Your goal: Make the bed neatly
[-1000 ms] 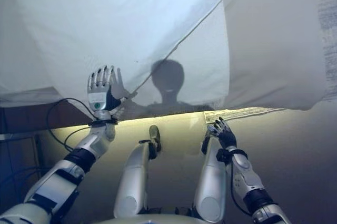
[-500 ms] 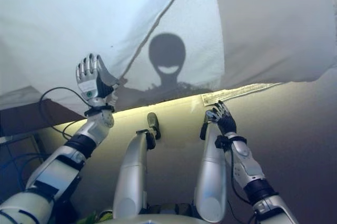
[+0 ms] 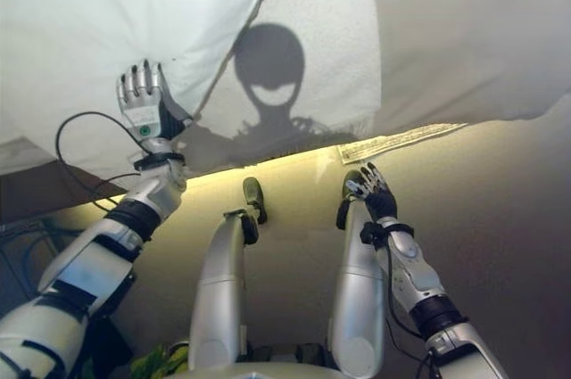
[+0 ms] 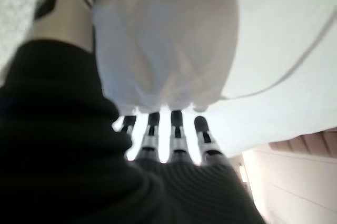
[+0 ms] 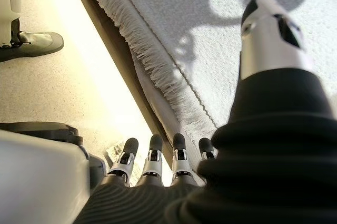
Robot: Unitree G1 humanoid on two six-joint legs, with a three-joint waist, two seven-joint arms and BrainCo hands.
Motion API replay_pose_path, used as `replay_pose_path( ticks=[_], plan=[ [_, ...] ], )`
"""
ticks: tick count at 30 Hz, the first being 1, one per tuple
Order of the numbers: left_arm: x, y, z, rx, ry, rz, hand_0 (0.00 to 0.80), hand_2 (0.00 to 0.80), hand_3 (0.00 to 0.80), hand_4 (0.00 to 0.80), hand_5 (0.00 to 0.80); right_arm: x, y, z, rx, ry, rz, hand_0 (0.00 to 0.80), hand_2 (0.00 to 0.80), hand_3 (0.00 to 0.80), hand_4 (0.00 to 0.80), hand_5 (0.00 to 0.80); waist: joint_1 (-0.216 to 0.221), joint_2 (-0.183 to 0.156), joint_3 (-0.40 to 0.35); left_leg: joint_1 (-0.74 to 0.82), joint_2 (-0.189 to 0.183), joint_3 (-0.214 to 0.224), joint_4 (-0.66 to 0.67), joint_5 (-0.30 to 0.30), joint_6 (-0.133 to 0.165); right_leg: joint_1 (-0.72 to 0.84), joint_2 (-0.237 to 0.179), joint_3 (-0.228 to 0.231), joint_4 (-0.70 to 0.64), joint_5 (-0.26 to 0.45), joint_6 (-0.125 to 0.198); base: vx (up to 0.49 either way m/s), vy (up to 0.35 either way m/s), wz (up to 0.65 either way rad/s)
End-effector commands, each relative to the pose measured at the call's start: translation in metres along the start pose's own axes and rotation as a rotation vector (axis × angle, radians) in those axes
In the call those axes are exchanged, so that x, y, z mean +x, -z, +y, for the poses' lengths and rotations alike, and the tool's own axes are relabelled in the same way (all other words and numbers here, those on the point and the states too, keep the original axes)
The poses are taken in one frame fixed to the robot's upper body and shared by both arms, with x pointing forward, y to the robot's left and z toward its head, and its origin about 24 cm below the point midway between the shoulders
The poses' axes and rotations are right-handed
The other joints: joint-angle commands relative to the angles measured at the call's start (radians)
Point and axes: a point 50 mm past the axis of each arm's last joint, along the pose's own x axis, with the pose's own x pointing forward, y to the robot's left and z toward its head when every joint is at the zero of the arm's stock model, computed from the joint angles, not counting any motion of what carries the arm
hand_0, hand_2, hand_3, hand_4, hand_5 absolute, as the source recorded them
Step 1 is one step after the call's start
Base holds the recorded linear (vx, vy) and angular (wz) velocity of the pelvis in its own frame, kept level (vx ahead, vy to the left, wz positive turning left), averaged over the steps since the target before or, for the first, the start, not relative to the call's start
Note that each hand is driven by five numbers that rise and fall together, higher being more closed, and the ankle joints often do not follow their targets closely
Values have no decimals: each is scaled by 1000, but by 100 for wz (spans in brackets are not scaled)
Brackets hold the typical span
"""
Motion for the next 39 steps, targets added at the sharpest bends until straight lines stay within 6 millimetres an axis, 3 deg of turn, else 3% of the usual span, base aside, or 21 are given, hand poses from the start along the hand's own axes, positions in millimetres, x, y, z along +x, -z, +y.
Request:
replay_pose_path(
  ticks=[1, 4, 15, 20, 23, 24, 29, 34, 39],
  plan=[
    [19, 33, 13, 80, -3, 112, 489, 489, 489, 489, 489, -3, -15, 15, 13, -95, -74, 0, 0, 0, 0, 0, -16, -28, 15, -52, -45, 25, 11, 18, 102, 19, 1, -16, -230, 278, 97, -5, 36, -14],
    [17, 33, 10, 65, 10, 122, 800, 800, 800, 800, 800, -4, -15, 16, 16, -102, -78, 0, 0, 0, 0, 0, -14, -28, 15, -51, -44, 25, 8, 20, 102, 22, -2, -18, -229, 277, 98, -1, 7, -3],
    [6, 30, 2, -1, 50, 86, 800, 800, 800, 800, 800, -12, -7, 15, 46, -96, -62, 0, 0, 0, 0, 0, 4, -24, 15, 58, -45, 23, -62, 35, 94, 124, -11, -42, -260, 264, 107, 0, 0, 0],
    [-13, 44, -9, -86, 101, 96, 800, 800, 800, 800, 800, -24, 6, 6, 89, -91, -37, 0, 0, 0, 0, 0, 27, -18, 15, 201, -57, 17, -122, 41, 92, 269, -25, -69, -306, 265, 111, 14, -22, 8],
    [-30, 58, -18, -183, 140, 187, 800, 800, 800, 800, 800, -29, 15, 3, 108, -72, -26, 0, 0, 0, 0, 0, 47, -17, 14, 294, -60, 9, -156, 41, 92, 358, -42, -85, -329, 267, 113, 49, -42, 12],
    [-44, 67, -26, -208, 173, 236, 800, 800, 800, 800, 800, -32, 21, 2, 118, -59, -20, 0, 0, 0, 0, 0, 61, -17, -6, 338, -61, 6, -178, 42, 92, 399, -56, -96, -343, 268, 115, 75, -33, 17],
    [-75, 100, -36, -181, 222, 365, 800, 800, 800, 800, 800, -38, 29, 6, 101, -64, 4, 0, 0, 0, 0, 0, 78, -20, -69, 431, -72, 3, -263, 89, 95, 489, -77, -123, -417, 304, 103, 21, 28, 17],
    [-91, 162, -22, -207, 194, 579, 800, 800, 800, 800, 800, -50, 42, -9, 89, -30, 55, 0, 0, 0, 0, 0, 98, -13, -156, 562, -79, -5, -367, 104, 90, 614, -96, -136, -497, 328, 112, 96, 95, 11],
    [-102, 206, -2, -224, 184, 706, 800, 800, 800, 800, 800, -62, 56, -26, 87, -11, 95, 0, 0, 0, 0, 0, 118, -2, -227, 654, -88, -5, -432, 103, 91, 703, -113, -146, -545, 344, 122, 98, 92, 14]
  ],
)
